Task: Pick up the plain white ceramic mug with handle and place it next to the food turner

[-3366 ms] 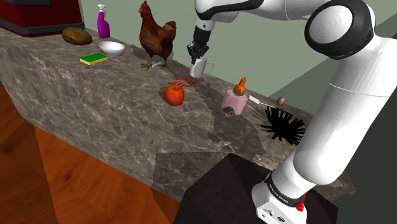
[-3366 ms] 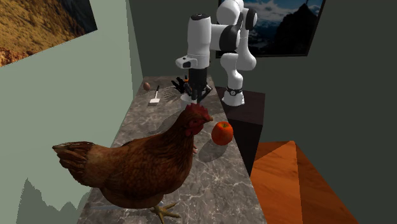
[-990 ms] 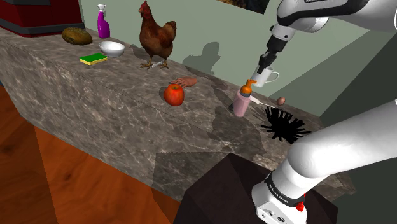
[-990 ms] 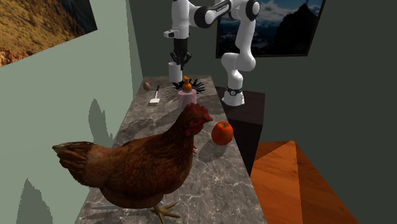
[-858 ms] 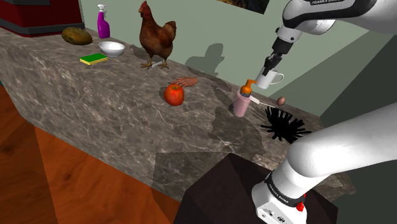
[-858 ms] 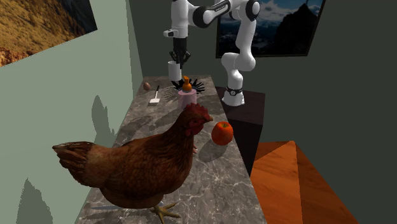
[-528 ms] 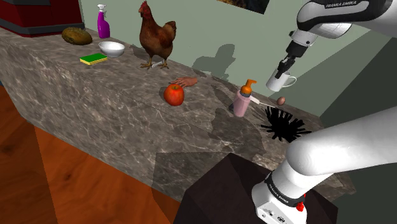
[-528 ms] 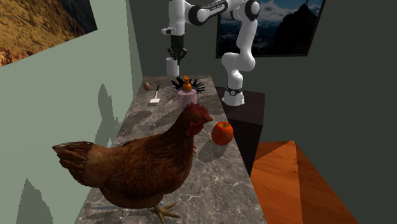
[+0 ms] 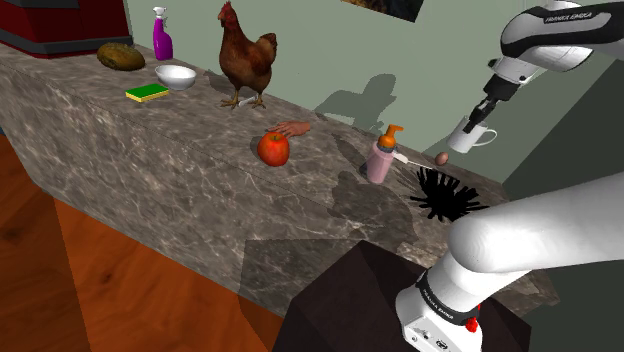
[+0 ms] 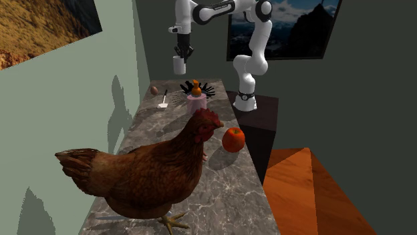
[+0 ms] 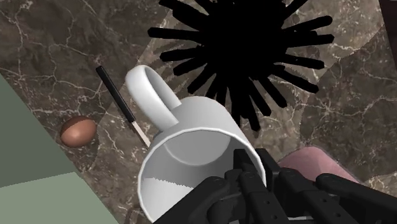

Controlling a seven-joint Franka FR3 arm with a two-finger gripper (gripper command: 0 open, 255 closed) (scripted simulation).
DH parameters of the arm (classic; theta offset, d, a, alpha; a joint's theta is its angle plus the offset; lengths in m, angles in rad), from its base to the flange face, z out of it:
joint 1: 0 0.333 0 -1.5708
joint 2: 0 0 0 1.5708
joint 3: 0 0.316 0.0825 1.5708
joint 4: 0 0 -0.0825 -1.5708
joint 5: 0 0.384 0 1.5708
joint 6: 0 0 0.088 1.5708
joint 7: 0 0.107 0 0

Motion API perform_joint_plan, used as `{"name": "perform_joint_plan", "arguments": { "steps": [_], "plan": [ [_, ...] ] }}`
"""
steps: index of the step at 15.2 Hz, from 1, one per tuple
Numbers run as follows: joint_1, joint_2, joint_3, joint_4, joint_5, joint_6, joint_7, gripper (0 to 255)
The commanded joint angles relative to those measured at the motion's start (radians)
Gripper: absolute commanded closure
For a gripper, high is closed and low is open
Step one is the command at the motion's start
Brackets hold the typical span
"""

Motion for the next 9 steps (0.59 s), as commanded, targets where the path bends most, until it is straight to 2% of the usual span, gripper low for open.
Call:
{"name": "perform_joint_plan", "arguments": {
  "steps": [1, 9],
  "plan": [
    [-0.013, 0.011, -0.043, 0.020, -0.009, -0.003, -0.055, 255],
    [-0.040, 0.085, -0.223, 0.127, -0.015, -0.014, -0.272, 255]
  ]
}}
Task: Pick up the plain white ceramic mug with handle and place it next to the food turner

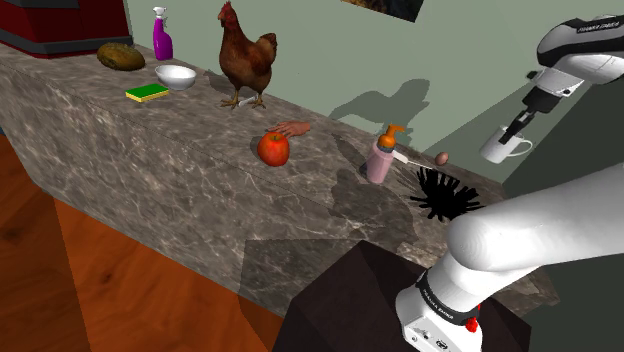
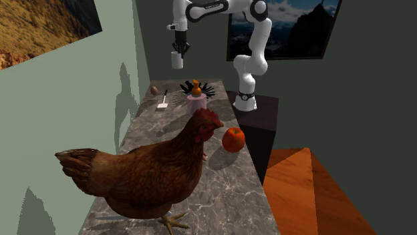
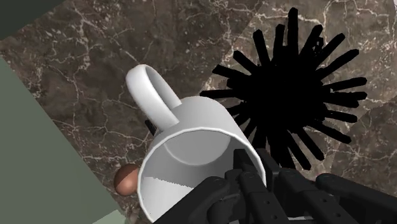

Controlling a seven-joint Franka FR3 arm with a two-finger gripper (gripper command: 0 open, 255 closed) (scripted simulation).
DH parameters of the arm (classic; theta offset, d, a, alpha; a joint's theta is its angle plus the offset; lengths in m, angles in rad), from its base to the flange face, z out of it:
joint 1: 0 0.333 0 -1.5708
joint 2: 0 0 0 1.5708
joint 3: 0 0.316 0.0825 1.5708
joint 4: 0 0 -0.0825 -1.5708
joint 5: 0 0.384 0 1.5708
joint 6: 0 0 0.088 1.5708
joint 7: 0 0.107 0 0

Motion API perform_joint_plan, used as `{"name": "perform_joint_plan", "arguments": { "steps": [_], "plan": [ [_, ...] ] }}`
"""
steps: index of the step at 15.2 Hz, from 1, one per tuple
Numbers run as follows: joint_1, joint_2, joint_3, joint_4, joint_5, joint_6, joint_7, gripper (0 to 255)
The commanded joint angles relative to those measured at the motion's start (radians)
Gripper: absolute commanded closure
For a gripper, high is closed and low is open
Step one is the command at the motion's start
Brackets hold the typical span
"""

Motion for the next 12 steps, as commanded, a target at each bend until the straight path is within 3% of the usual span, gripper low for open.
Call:
{"name": "perform_joint_plan", "arguments": {
  "steps": [1, 4, 12],
  "plan": [
    [0.005, 0.039, -0.053, 0.042, 0.013, 0.001, -0.060, 255],
    [0.012, 0.104, -0.147, 0.109, 0.042, -0.002, -0.165, 255],
    [0.013, 0.119, -0.174, 0.014, 0.043, 0.106, -0.174, 255]
  ]
}}
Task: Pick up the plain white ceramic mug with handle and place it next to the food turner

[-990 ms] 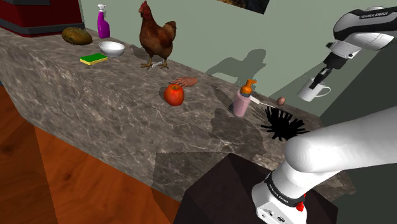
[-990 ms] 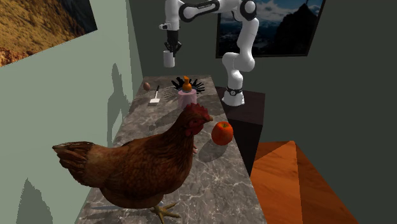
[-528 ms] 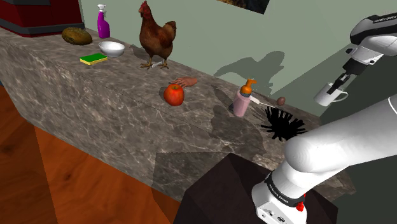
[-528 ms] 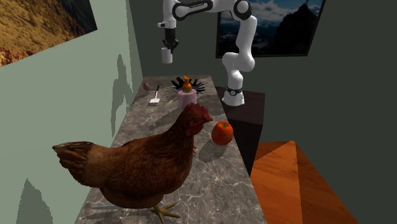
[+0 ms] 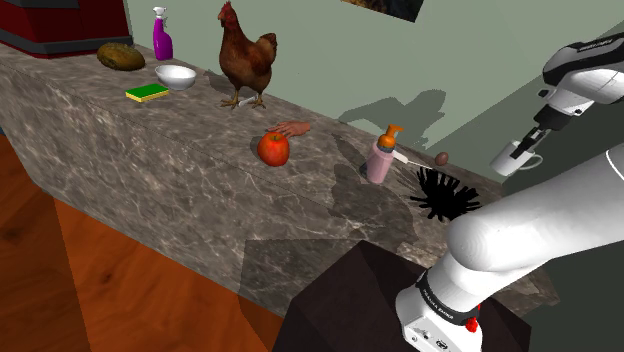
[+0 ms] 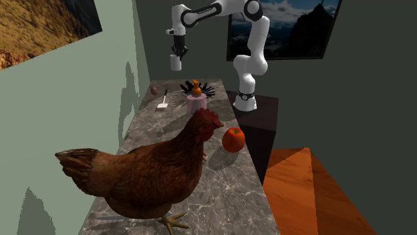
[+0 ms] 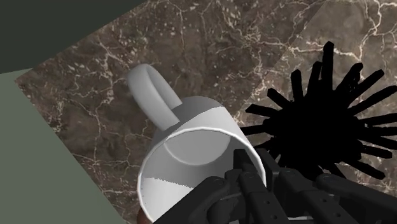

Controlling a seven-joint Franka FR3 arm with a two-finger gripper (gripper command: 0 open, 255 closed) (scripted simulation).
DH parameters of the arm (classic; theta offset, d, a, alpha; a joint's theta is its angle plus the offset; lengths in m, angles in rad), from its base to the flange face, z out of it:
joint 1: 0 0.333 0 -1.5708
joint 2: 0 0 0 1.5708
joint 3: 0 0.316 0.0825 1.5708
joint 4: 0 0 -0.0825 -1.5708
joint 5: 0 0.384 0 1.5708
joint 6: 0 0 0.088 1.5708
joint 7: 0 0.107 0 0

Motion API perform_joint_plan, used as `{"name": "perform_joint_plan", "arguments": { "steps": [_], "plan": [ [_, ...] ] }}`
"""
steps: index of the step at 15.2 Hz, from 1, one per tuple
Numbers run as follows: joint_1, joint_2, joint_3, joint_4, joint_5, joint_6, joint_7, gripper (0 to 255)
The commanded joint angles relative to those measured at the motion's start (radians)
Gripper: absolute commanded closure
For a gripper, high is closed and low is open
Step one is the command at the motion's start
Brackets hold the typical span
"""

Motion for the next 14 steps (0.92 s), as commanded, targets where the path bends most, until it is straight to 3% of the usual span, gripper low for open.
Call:
{"name": "perform_joint_plan", "arguments": {
  "steps": [1, 14],
  "plan": [
    [0.002, 0.008, -0.009, -0.021, 0.003, 0.028, -0.005, 255],
    [0.025, 0.084, -0.078, -0.146, 0.047, 0.211, -0.052, 255]
  ]
}}
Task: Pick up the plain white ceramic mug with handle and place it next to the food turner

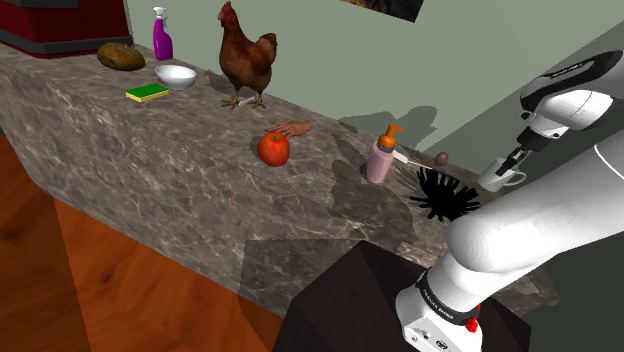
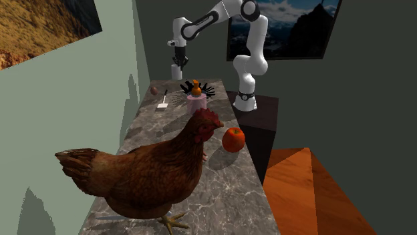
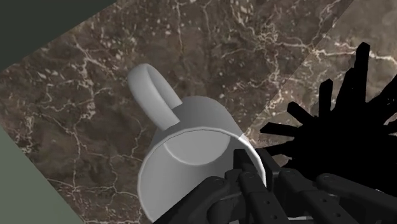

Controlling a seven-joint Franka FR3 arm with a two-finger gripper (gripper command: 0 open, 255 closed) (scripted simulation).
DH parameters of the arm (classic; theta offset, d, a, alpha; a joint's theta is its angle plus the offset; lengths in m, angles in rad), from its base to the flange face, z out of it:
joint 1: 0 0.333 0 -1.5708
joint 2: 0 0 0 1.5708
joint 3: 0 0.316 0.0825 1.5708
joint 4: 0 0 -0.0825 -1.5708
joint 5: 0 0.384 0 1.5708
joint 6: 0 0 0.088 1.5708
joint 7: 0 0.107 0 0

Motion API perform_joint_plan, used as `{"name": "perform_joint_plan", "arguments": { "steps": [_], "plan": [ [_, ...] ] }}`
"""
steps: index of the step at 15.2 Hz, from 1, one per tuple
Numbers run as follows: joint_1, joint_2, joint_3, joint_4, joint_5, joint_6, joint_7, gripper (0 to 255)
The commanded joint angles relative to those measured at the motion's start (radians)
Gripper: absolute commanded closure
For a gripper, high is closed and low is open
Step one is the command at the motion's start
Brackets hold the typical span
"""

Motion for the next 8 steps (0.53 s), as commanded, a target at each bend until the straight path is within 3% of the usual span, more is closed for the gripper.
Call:
{"name": "perform_joint_plan", "arguments": {
  "steps": [1, 8],
  "plan": [
    [0.007, 0.018, -0.013, -0.015, 0.014, 0.029, -0.012, 255],
    [0.035, 0.095, -0.062, -0.067, 0.083, 0.130, -0.069, 255]
  ]
}}
